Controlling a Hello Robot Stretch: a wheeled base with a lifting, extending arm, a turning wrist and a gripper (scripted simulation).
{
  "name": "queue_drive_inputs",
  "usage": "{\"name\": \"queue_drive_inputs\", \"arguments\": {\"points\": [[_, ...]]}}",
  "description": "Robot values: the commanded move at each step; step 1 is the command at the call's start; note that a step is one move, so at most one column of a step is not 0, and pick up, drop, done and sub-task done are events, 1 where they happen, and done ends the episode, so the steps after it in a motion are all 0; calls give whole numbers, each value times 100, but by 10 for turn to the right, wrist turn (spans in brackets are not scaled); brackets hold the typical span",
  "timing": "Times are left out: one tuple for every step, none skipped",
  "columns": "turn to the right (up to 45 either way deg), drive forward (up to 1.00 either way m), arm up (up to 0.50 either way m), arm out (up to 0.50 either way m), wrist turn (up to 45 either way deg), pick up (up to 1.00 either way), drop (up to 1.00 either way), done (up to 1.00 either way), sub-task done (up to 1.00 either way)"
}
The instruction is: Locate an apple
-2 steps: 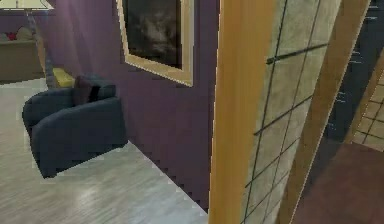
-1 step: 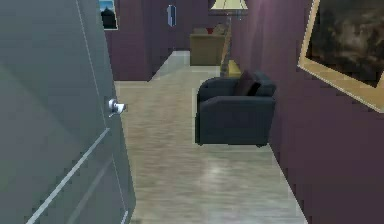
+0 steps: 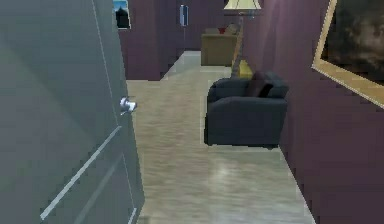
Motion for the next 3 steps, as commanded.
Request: {"name": "queue_drive_inputs", "arguments": {"points": [[0, 100, 0, 0, 0, 0, 0, 0, 0], [0, 30, 0, 0, 0, 0, 0, 0, 0], [-270, 0, 0, 0, 0, 0, 0, 0, 0]]}}
